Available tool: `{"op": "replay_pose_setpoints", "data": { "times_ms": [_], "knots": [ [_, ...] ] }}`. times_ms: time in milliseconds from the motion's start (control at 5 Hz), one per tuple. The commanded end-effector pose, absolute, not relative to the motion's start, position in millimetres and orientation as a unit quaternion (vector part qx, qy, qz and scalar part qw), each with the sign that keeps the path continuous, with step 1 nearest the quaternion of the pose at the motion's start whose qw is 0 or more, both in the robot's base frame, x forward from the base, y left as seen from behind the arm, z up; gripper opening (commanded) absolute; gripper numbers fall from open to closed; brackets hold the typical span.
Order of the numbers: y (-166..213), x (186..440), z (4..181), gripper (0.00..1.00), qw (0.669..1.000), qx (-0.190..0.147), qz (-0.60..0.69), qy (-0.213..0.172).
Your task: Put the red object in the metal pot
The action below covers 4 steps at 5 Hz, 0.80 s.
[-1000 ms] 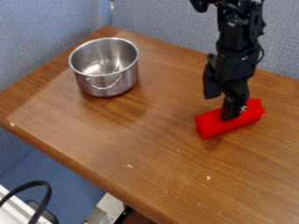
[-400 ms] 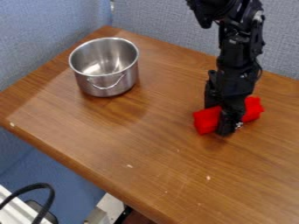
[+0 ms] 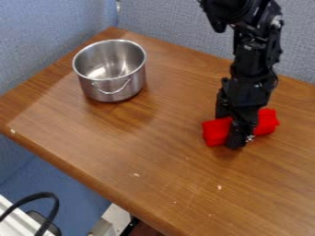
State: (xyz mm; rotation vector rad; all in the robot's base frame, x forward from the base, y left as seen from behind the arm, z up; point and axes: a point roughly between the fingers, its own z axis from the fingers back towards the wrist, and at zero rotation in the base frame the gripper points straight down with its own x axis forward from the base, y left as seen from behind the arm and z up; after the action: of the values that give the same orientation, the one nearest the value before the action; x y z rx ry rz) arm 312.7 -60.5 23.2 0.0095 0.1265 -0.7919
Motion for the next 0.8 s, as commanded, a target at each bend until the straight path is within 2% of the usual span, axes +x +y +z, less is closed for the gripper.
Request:
{"op": "replay_pose_setpoints", "data": {
  "times_ms": [0,400,600],
  "knots": [
    [-71.1,321.7,51.4,0.00,0.928,0.009,-0.371,0.033],
    [-74.8,303.5,52.0,0.00,0.947,0.006,-0.321,0.029],
    [-77.8,310.8,56.5,0.00,0.959,0.004,-0.280,0.026]
  ]
}}
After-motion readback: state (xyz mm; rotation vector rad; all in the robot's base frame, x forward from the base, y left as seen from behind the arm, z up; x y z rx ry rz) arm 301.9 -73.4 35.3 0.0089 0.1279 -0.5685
